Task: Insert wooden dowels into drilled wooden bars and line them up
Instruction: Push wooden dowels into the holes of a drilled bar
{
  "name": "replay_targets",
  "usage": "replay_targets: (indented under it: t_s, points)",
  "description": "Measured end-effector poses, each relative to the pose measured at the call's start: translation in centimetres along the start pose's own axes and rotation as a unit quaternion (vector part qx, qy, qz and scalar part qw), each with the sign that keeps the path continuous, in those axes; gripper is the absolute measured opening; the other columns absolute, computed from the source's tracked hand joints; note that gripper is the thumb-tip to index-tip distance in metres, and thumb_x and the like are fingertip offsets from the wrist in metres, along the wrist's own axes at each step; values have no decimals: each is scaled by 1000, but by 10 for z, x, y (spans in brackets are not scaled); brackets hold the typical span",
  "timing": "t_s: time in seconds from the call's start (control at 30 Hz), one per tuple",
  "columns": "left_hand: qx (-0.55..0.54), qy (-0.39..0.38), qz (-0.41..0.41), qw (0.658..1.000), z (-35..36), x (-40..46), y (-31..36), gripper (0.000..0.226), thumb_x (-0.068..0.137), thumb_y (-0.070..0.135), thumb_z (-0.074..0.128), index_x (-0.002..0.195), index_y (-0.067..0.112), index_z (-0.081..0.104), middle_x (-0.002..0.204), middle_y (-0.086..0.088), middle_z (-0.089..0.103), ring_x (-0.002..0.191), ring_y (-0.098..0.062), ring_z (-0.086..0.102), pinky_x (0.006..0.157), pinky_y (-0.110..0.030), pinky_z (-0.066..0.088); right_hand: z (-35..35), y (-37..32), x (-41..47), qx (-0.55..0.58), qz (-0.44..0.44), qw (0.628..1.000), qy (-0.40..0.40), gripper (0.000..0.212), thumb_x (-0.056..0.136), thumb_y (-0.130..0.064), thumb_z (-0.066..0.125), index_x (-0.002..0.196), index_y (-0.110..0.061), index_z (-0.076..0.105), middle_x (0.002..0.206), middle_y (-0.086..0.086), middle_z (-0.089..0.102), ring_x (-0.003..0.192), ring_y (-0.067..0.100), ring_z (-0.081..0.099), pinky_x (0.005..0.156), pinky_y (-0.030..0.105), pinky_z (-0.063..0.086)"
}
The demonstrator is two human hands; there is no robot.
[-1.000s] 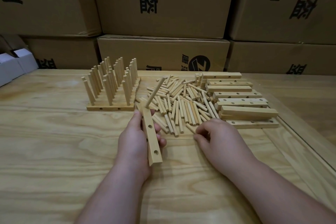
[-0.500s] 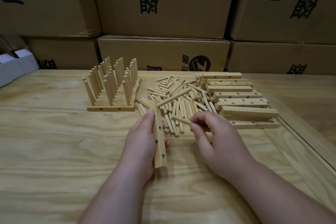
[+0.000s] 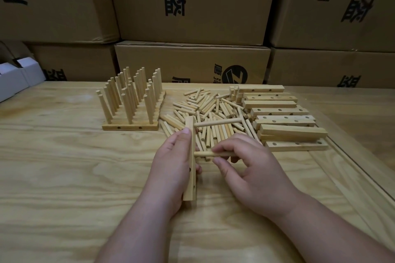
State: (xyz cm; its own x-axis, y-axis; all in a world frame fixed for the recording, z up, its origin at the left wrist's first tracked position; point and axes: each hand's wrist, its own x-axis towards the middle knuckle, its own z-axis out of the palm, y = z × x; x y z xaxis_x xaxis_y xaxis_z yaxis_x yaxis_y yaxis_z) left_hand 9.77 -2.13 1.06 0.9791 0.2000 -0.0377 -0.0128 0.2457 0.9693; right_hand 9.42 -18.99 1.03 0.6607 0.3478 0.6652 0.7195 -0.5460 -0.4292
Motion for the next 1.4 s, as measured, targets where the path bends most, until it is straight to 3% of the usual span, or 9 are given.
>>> replay_targets:
  t_s: [0.27, 0.53, 0.7, 0.83, 0.93, 1.07, 1.17, 1.3, 1.4]
  points:
    - [25, -17, 14, 999, -2, 1, -3, 30, 101, 49, 53, 84, 31, 70, 78, 2, 64, 52, -12, 57, 49, -23, 50, -1, -1, 0, -19, 22, 1000, -4, 17, 90, -26, 69, 103, -18, 76, 94, -13, 71, 90, 0, 64, 78, 13, 49]
    - [13, -6, 3, 1000, -2, 1, -3, 29, 99, 47, 57, 95, 26, 76, 73, 0, 65, 50, -10, 58, 46, -20, 48, -3, -5, 0, -29, 59, 997, -49, 25, 93, -36, 61, 111, -28, 76, 94, -18, 74, 89, -1, 65, 78, 21, 54]
    - [27, 9, 16, 999, 0, -1, -4, 31, 101, 45, 54, 85, 31, 76, 68, 2, 67, 50, -7, 59, 46, -19, 47, -3, -8, 0, -22, 71, 996, -53, 26, 94, -35, 60, 111, -25, 76, 94, -16, 75, 88, -1, 66, 77, 22, 53]
    - [54, 25, 31, 998, 3, -2, -5, 36, 103, 43, 52, 78, 27, 73, 66, 4, 66, 48, -5, 57, 44, -17, 46, -2, -10, 0, -22, 81, 995, -57, 27, 93, -37, 59, 111, -26, 76, 94, -17, 75, 89, -2, 66, 78, 14, 51]
    - [71, 17, 19, 997, 1, -1, -5, 39, 103, 45, 49, 87, 22, 75, 64, 5, 67, 46, -8, 57, 45, -19, 47, -4, -9, 1, -2, 92, 994, -65, 25, 92, -35, 61, 109, -26, 77, 89, -18, 74, 85, -3, 65, 74, 8, 47]
    - [96, 5, 10, 995, -1, 0, -6, 43, 102, 47, 49, 94, 13, 74, 61, 5, 64, 46, -11, 58, 46, -19, 47, -8, -7, 2, 15, 100, 992, -78, 23, 92, -32, 62, 108, -25, 77, 85, -18, 73, 80, -1, 65, 70, 13, 48]
    - [107, 15, 26, 994, 0, -1, -7, 42, 102, 48, 51, 89, 15, 73, 62, 3, 63, 47, -11, 57, 46, -20, 48, -7, -10, 2, 0, 103, 992, -76, 23, 93, -32, 63, 109, -25, 77, 91, -17, 74, 88, -1, 65, 74, 12, 49]
    - [135, 31, 54, 989, 2, -2, -10, 50, 102, 47, 51, 93, 1, 66, 66, -6, 58, 46, -11, 56, 46, -21, 48, -8, -19, 6, -51, 99, 990, -89, 28, 92, -40, 56, 108, -28, 76, 92, -18, 74, 91, 0, 65, 76, 16, 52]
    - [133, 10, 40, 990, 1, -2, -8, 47, 102, 48, 49, 98, 6, 71, 65, -4, 62, 46, -11, 58, 48, -22, 49, -10, -19, 7, -40, 105, 989, -100, 21, 94, -36, 59, 106, -30, 75, 86, -19, 72, 84, 0, 64, 72, 21, 52]
